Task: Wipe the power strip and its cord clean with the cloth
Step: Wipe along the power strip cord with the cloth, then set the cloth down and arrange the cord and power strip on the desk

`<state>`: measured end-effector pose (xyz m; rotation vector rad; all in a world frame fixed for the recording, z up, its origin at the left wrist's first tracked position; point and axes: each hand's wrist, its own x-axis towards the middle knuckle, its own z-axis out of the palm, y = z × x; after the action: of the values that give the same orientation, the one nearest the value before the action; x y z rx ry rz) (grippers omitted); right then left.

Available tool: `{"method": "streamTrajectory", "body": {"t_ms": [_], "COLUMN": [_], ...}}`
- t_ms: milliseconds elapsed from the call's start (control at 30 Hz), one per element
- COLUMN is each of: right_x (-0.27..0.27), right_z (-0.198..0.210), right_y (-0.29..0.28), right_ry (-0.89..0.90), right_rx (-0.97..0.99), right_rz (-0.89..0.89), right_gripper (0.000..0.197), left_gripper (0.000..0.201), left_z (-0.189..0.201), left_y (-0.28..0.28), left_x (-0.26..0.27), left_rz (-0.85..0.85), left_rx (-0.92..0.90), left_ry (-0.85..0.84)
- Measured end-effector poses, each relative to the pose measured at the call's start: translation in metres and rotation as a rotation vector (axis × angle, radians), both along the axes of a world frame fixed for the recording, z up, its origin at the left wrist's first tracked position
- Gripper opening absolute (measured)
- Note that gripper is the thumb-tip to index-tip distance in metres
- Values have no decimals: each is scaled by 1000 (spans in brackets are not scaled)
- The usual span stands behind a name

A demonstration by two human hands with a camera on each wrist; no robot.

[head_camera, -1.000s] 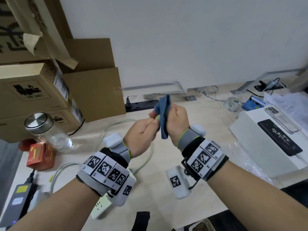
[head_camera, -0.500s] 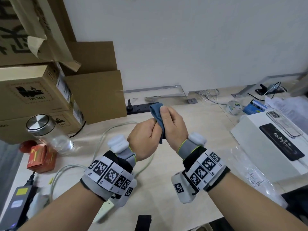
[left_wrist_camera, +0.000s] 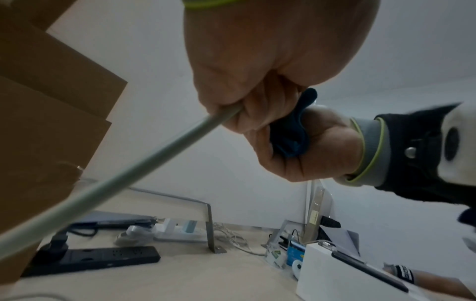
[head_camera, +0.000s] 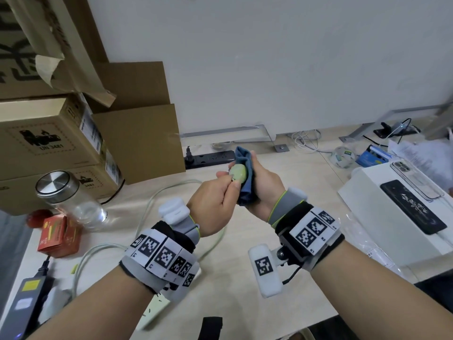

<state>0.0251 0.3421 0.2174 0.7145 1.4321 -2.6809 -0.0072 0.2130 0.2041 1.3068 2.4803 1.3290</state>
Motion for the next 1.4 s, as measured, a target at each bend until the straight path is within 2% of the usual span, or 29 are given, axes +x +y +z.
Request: {"method": "streamTrajectory", "body": {"t_ms": [33,67,167,200,233,300,400,467,533,633,667,733,800,867,1000,1100,1167,1233,1300,1400], "right_x": [1,1,3,4,4,2,-2,-4,-4,-1,1,8,17,26,42,47,48,45,41,31], "right_z": [1,-1,-8,-8,-10,-10,-17,-25,-34,-47,-50,-57,-70,-83,-108,-113,-114,-112,-111,-109], "right_y": [-2,-4,-16,-19,-20,-17,-7,2,10,18,19,20,19,18,18,20,20,15,9,-11], "right_ry": [20,50,75,69,66,42,-45,-150,-234,-339,-362,-378,-406,-426,-423,-421,-401,-384,-348,-227], "right_rx": [-33,33,524,605,627,565,409,314,287,437,469,508,563,629,803,911,894,839,802,773], "right_rz": [-1,-10,-79,-125,-164,-193,-101,-11,-4,-110,-136,-159,-120,-54,107,209,220,223,241,296], "right_gripper": [52,48,29,22,20,29,39,43,44,46,45,42,39,39,43,52,50,38,32,23], "left_gripper": [34,33,33,30,27,30,43,46,46,32,29,28,29,28,25,31,32,33,39,45], "left_z": [0,0,-5,-8,-12,-21,-35,-47,-64,-93,-100,-114,-126,-140,-169,-180,-187,-189,-187,-173], "left_y": [1,2,5,5,4,2,0,-2,-5,-10,-12,-15,-13,-3,14,17,15,9,4,-16], "left_x": [-2,-4,-5,-3,-1,1,-2,-2,3,6,8,14,24,33,49,54,58,62,65,56], "left_rz": [10,20,30,20,9,-5,-25,-36,-37,-45,-51,-74,-156,-243,-277,-315,-303,-256,-190,-23], "left_rx": [-14,-37,-92,-93,-87,-80,-103,-167,-209,-299,-385,-609,-829,-967,-1090,-1169,-1166,-1098,-944,-668], "left_ry": [-23,-44,-2,23,44,77,142,200,200,21,-18,14,59,46,20,-17,25,68,91,24]}}
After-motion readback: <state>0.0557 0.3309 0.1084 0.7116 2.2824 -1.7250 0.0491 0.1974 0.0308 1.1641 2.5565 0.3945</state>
